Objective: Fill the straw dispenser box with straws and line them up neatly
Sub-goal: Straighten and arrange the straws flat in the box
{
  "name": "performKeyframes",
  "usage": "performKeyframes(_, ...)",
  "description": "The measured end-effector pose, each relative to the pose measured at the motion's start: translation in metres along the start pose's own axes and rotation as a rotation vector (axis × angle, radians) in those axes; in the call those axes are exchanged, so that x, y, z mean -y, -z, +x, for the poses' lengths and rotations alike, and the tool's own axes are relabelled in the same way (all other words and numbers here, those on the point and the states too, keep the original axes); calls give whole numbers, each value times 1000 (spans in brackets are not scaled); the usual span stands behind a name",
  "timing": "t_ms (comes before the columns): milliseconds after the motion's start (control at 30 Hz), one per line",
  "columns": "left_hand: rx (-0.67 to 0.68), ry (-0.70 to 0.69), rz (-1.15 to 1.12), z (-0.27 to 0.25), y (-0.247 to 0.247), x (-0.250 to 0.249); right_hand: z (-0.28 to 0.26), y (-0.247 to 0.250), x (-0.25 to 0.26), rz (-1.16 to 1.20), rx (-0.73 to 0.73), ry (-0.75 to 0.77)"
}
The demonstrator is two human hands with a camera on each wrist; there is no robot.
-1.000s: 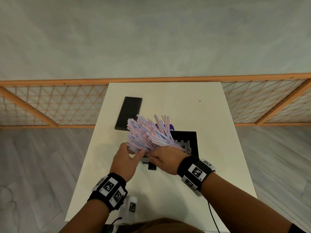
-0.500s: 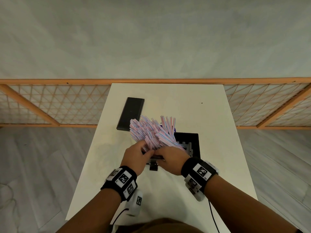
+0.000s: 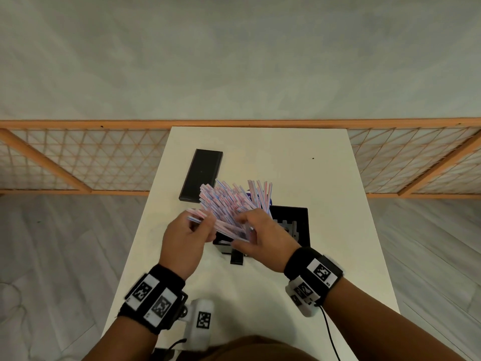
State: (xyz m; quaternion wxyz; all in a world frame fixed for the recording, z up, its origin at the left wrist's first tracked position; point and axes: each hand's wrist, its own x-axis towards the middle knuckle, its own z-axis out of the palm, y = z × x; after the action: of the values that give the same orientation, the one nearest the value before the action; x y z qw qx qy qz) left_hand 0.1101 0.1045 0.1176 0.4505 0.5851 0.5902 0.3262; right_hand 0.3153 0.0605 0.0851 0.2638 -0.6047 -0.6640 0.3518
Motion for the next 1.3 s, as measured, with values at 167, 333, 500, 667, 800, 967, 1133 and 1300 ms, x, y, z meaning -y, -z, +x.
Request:
performKeyframes(167, -17, 41, -171, -8, -9, -19, 13, -6, 6, -69, -48, 101)
performKeyframes(333, -8, 8, -156, -9, -11, -19, 13, -4, 3, 23, -28, -5)
performKeyframes(500, 33, 104, -54, 3, -13, 12, 6, -5, -6, 97, -38, -122)
performKeyframes(667, 19, 242, -142, 12, -29, 37, 6, -12, -5, -52, -82, -90)
performKeyframes(800, -8, 238, -101, 8, -45, 35, 11, -21, -4, -107, 7, -36)
performKeyframes(967, -21, 136, -12, -3, -51, 35, 16, -24, -1, -132, 4, -23)
performKeyframes(1133, -8, 80, 1, -9, -49, 37, 15, -27, 1, -179, 41, -30)
performKeyframes(1300, 0, 60, -20, -8, -50, 37, 9, -38, 7, -99, 17, 63)
